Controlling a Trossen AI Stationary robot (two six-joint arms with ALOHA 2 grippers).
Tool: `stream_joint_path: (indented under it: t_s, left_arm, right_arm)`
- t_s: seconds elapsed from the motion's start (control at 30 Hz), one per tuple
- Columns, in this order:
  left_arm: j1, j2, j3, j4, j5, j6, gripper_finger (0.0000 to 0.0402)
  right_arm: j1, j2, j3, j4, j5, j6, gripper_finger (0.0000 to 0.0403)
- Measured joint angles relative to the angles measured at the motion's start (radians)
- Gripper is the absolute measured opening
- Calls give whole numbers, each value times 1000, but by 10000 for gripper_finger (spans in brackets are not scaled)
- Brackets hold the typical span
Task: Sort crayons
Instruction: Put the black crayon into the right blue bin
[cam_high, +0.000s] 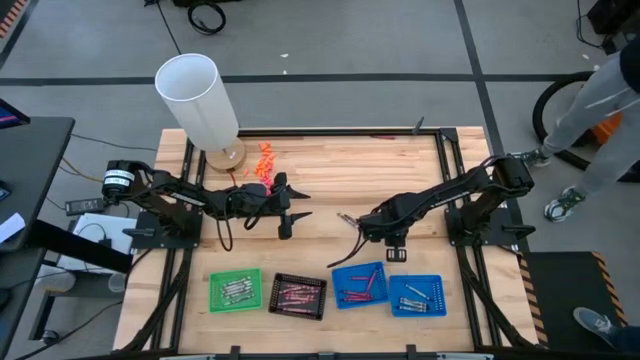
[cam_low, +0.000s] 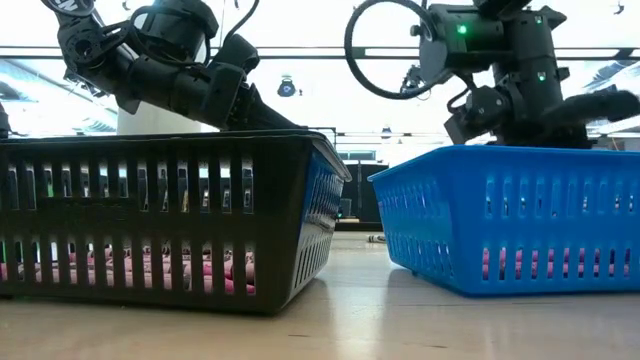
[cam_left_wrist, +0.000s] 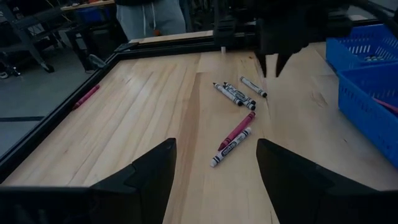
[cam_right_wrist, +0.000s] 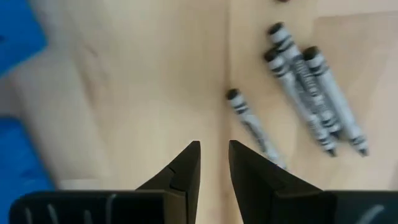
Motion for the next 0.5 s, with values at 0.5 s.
stream_joint_path:
  t_s: [0.5]
  left_arm:
    - [0, 0, 0, -6, 0, 0, 235]
  right_arm:
    - [-78, 0, -58, 35, 46, -150, 103]
